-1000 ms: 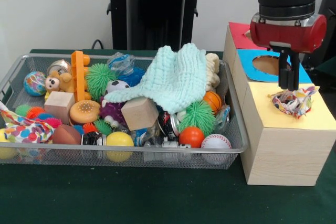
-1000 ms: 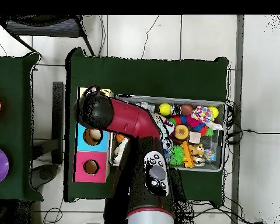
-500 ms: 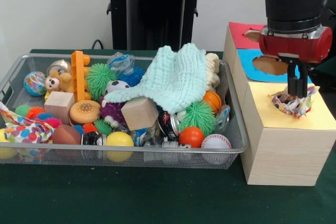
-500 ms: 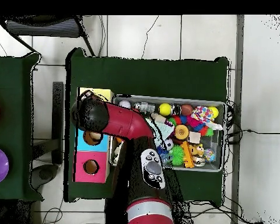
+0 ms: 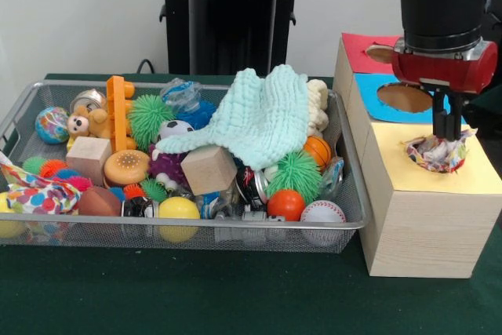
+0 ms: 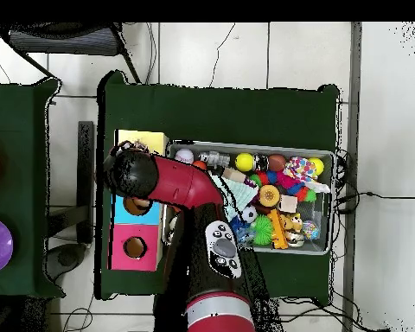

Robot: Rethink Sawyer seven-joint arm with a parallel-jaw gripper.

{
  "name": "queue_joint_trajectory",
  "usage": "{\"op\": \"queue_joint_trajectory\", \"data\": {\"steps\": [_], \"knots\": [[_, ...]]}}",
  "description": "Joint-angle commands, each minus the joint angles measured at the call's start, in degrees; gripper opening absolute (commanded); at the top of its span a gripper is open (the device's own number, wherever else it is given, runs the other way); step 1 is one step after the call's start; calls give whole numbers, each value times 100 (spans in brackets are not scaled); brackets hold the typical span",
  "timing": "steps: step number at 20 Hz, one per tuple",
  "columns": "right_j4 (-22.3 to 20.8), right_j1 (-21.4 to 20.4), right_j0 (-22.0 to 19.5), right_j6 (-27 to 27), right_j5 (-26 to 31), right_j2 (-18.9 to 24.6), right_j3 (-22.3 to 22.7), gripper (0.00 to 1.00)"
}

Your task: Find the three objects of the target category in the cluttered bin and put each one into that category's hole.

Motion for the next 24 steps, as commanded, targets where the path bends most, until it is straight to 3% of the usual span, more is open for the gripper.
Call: {"op": "queue_joint_trajectory", "data": {"steps": [1, 6, 8, 18, 21, 23, 24], "knots": [[-12, 404, -117, 420, 453, 466, 326, 0], [-98, 581, -126, 404, -197, 490, 274, 0], [-146, 643, -277, 344, -734, 705, 356, 0], [-306, 726, -386, 430, -1478, 863, 374, 0], [-380, 763, -168, 482, -1715, 519, 220, 0], [-492, 875, 210, 392, -1654, -131, -131, 0], [-530, 935, 355, 310, -1296, -414, -314, 0]]}}
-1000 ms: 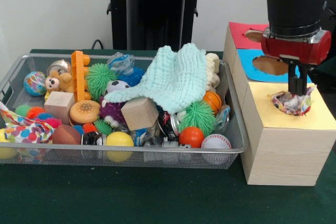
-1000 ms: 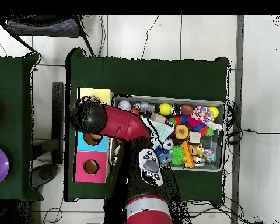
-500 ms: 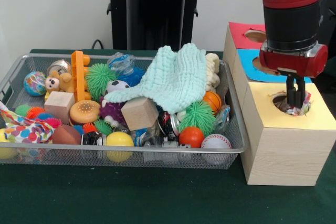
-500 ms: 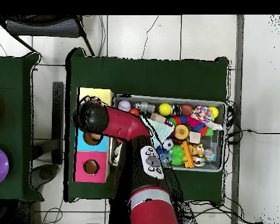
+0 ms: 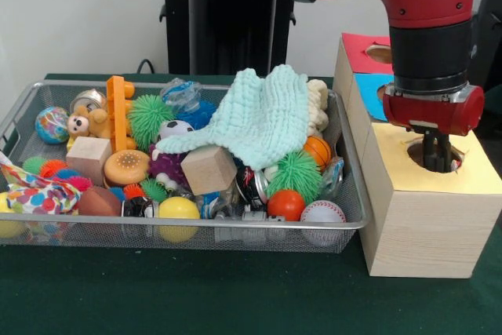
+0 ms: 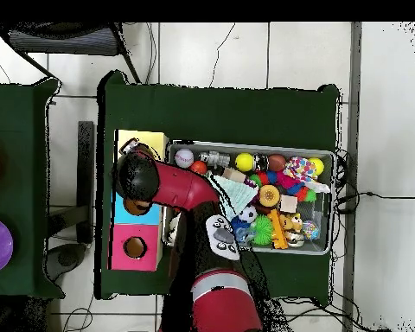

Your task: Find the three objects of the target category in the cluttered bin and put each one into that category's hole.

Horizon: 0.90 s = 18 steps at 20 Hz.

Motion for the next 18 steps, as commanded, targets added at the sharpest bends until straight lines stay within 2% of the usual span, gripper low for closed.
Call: {"op": "queue_joint_trajectory", "data": {"steps": [1, 3, 6, 9, 14, 18], "knots": [[-477, 473, 511, 240, 541, -783, -512, 0], [-558, 489, 553, 177, 1090, -900, -569, 0], [-625, 502, 693, 274, 1615, -1114, -573, 0], [-714, 581, 853, 359, 2068, -1358, -777, 0], [-544, 378, 709, 411, 2241, -1026, -564, 0], [-358, 203, 417, 313, 1911, -563, -224, 0]]}}
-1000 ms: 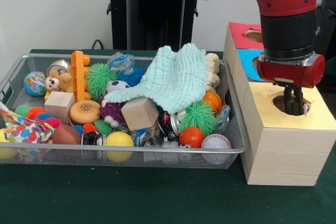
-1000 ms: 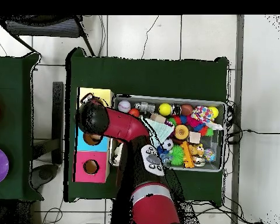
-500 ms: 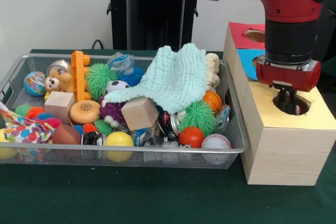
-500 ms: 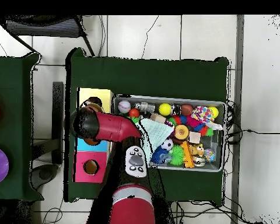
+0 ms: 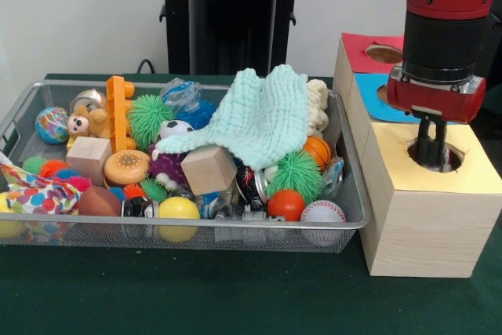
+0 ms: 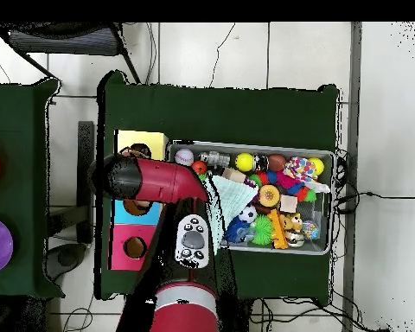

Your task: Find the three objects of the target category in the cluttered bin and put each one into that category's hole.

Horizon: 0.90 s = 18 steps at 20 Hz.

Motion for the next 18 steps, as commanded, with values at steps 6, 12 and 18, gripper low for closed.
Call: {"op": "queue_joint_trajectory", "data": {"steps": [6, 12, 18], "knots": [[21, -278, -677, 199, 287, 841, 785, 0], [-24, -827, -846, 103, 648, 966, 1032, 0], [106, -1356, -1090, 30, 1248, 1179, 1297, 0]]}}
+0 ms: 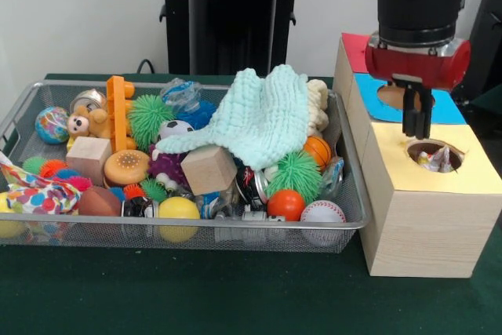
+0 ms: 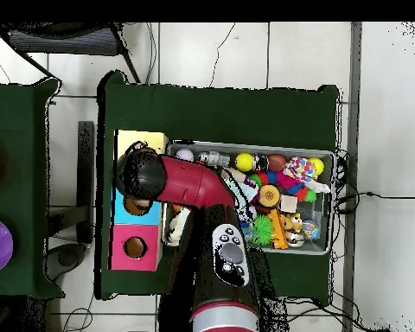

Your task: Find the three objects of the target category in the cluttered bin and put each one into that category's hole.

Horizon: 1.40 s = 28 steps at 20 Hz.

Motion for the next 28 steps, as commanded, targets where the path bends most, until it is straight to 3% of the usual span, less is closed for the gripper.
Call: {"op": "queue_joint_trajectory", "data": {"steps": [1, 3, 8, 15, 21, 28], "knots": [[96, -637, -356, 5, 1200, 644, 724, 0], [2, -754, -348, 18, 1436, 537, 671, 0], [-1062, -701, -271, -385, 1501, -291, -42, 0], [-1893, -602, -666, -565, 994, -523, 6, 0], [-2377, -640, -1144, -858, 980, -360, -32, 0], [-2903, -731, -2005, -1536, 1133, 41, -164, 0]]}}
